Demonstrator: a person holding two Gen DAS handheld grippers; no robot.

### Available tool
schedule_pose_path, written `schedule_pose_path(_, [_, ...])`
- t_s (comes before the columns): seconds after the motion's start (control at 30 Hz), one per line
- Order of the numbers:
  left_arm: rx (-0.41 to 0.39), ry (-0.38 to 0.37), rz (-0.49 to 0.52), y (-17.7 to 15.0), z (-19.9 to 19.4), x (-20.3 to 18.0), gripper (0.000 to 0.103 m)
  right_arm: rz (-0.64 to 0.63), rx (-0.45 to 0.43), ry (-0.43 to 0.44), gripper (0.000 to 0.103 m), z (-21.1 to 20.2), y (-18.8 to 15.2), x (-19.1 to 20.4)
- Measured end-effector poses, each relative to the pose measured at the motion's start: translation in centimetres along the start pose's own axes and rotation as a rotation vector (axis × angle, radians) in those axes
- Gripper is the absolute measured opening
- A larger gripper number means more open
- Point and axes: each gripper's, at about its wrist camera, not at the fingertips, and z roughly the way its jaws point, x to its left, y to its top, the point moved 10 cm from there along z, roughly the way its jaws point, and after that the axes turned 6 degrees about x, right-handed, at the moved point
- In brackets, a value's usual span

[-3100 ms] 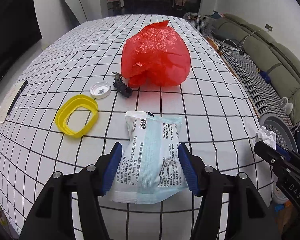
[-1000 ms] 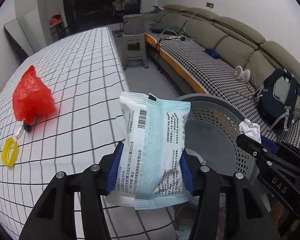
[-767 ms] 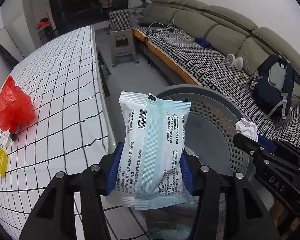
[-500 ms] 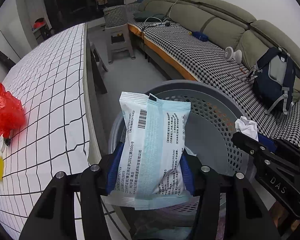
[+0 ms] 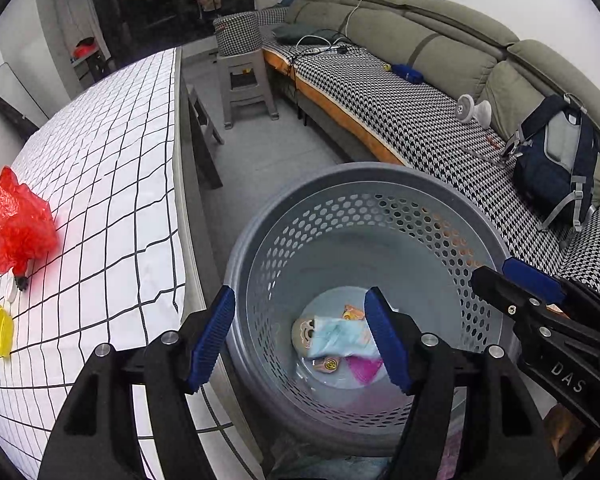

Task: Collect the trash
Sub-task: 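Carry paper and wipes packet over the grey basket and open both grippers, then withdraw both tools from the basket back toward the table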

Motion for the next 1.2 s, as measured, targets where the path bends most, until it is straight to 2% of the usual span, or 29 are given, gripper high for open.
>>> schedule_pose_path(0.23, [-0.013, 0.004, -0.011, 0.0, -0.6, 0.3, 0.068, -0.004, -0.003, -0.001, 0.047, -0.2, -0.2, 0.2])
schedule_pose_path(0.43, [-0.027, 0.005, -0.023, -0.2, -1.2, 0.7, 0.069, -0.009, -0.014, -0.004, 0.053, -0.7, -0.1, 0.3])
schedule_pose_path(0.63, [-0.043, 0.015, -0.04, -0.1, -1.8, 1.4, 0.074, -0.006, -0.011, -0.001, 0.053, -0.7, -0.2, 0.4])
schedule_pose_path(0.77, [-0.055, 0.021, -0.058, -0.1, -2.2, 2.1, 0.079, -0.002, -0.017, 0.008, 0.056, -0.9, -0.1, 0.4])
schedule_pose_path(1.2, [-0.092, 0.025, -0.081, -0.4, -4.0, 5.0, 0.08, 0.009, -0.057, 0.001, 0.056, -1.6, 0.4, 1.4])
